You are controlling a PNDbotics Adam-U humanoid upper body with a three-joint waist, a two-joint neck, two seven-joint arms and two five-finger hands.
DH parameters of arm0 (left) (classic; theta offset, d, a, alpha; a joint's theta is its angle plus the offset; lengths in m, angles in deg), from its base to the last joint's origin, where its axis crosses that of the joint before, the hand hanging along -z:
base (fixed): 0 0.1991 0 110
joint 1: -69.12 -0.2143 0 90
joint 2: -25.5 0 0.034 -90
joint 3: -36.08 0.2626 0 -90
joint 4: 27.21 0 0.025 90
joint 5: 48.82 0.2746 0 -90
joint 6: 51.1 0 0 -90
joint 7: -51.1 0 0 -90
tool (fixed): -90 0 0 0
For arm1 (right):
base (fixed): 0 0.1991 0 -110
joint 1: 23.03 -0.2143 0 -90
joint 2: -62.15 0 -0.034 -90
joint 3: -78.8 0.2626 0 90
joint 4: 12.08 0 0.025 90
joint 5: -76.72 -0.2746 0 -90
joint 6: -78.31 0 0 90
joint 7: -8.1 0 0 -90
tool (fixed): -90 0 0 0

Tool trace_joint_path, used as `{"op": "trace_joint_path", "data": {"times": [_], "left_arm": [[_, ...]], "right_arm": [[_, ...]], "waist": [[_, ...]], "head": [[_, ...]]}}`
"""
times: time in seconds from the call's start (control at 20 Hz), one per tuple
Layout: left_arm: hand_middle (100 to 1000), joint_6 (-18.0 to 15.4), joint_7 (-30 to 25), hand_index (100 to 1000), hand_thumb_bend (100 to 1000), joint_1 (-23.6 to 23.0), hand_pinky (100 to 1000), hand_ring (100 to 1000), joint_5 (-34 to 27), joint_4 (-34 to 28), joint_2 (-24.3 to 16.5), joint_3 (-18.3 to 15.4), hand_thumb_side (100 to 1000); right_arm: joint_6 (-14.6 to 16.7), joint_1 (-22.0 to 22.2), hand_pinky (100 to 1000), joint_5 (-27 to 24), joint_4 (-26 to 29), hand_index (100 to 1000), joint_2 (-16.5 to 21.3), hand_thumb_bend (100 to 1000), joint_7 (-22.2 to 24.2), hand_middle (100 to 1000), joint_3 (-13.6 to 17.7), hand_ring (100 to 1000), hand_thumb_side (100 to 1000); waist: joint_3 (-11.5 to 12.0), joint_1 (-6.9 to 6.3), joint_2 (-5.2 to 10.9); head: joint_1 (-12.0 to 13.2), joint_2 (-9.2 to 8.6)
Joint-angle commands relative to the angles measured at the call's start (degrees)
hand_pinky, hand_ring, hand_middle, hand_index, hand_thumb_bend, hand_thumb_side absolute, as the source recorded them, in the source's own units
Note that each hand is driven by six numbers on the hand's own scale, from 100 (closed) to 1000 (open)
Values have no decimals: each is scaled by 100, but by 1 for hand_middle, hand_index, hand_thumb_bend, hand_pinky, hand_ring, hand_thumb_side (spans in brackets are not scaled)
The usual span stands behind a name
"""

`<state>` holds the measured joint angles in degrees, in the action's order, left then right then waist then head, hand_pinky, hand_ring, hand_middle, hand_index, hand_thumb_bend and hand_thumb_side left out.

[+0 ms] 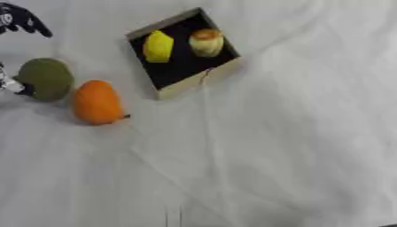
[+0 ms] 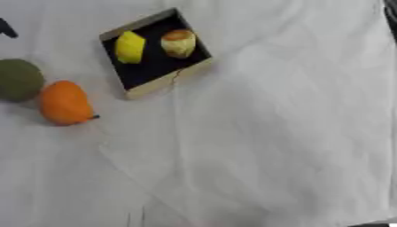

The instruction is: Pick up objects on the table and place them in the box.

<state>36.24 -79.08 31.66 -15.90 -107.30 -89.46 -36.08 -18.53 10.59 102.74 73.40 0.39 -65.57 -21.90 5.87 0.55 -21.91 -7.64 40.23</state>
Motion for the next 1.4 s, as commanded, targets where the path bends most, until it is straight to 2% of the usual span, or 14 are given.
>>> {"op": "trace_joint_path", "data": {"times": [0.05, 0.2, 0.45, 1.0, 1.2, 1.4], "left_arm": [[840, -8, 73, 862, 650, 75, 882, 883, 169, 106, -82, -12, 114], [839, -12, 225, 858, 622, 87, 880, 881, 328, 257, -4, 3, 114], [839, -116, 312, 847, 645, 66, 881, 884, 650, 495, 73, 41, 119], [823, -246, 418, 817, 624, 33, 859, 868, 1343, 827, 174, 119, 100], [804, -283, 562, 798, 559, 30, 838, 847, 1563, 922, 228, 151, 100], [752, -238, 921, 748, 422, 24, 785, 790, 1671, 961, 285, 151, 100]], "right_arm": [[-5, -56, 891, -37, 9, 870, 115, 100, -34, 803, 44, 892, 298], [-10, -47, 891, -45, 5, 870, 112, 100, -40, 803, 43, 892, 299], [59, -41, 891, -63, -69, 870, 104, 100, -56, 803, 84, 892, 301], [79, -17, 891, -95, -106, 869, 95, 100, -108, 802, 104, 891, 301], [79, -7, 891, -114, -107, 869, 90, 100, -112, 802, 106, 895, 302], [75, 11, 891, -124, -114, 869, 92, 100, -114, 802, 107, 895, 304]], "waist": [[-12, -51, 117], [-21, -43, 105], [-39, -31, 73], [-64, -5, 20], [-64, 6, 17], [-70, 22, 18]], "head": [[19, -71], [27, -79], [38, -88], [59, -105], [65, -103], [71, -103]]}}
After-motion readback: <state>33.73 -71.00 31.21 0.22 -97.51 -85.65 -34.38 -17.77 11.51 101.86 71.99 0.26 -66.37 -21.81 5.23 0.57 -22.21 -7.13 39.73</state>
